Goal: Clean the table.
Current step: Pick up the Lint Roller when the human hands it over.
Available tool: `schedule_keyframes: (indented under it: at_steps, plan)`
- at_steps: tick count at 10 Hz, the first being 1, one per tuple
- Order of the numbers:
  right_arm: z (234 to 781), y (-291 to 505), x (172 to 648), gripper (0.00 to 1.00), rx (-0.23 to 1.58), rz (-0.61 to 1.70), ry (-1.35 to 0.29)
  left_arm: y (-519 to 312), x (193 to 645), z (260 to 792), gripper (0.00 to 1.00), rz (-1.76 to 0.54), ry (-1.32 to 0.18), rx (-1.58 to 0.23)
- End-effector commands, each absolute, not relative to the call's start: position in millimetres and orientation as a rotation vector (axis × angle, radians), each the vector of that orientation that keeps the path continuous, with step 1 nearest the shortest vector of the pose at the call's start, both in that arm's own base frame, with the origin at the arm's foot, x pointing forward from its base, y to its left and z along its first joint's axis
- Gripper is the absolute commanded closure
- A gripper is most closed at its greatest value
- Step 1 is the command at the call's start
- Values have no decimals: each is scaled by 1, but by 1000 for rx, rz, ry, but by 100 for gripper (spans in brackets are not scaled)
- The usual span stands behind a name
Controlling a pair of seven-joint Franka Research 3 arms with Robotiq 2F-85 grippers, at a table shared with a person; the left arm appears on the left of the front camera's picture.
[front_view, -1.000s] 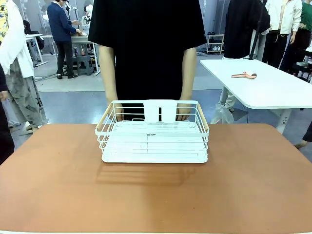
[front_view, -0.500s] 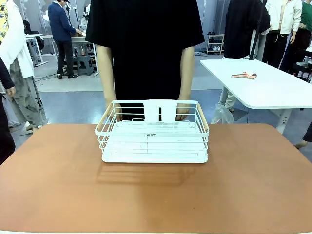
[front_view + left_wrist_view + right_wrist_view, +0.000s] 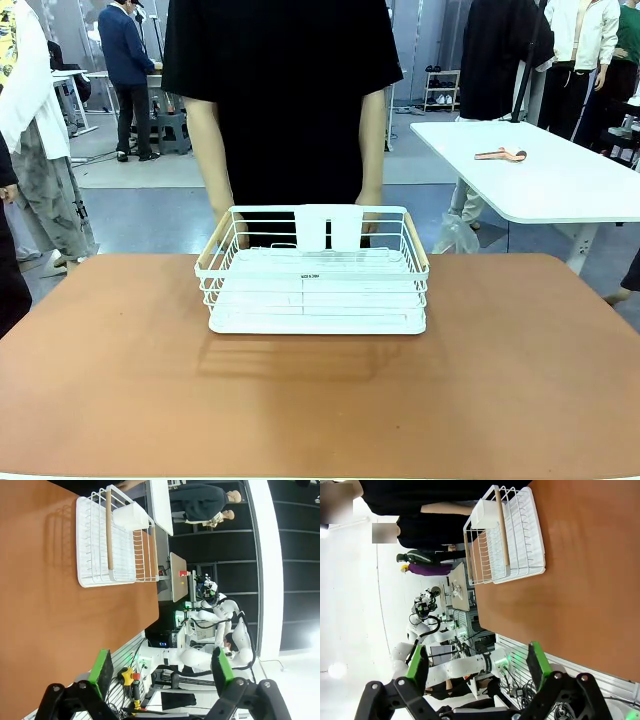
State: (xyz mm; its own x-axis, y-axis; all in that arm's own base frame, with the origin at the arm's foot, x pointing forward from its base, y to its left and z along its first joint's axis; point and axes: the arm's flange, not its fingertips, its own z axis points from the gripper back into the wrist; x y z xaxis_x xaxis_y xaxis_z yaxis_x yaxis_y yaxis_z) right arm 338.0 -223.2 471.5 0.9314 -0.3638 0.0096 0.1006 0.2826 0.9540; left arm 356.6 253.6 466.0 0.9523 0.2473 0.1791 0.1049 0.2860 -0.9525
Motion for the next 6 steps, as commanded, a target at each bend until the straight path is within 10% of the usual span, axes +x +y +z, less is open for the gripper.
schedule_keyframes:
  at_steps: [1, 6]
  plan:
    - [473, -223, 337, 0, 1258, -309, -249, 254, 353, 470, 0, 90, -323, -1278]
    - [473, -223, 337, 0, 1258, -309, -249, 254, 353, 470, 0, 90, -323, -1278]
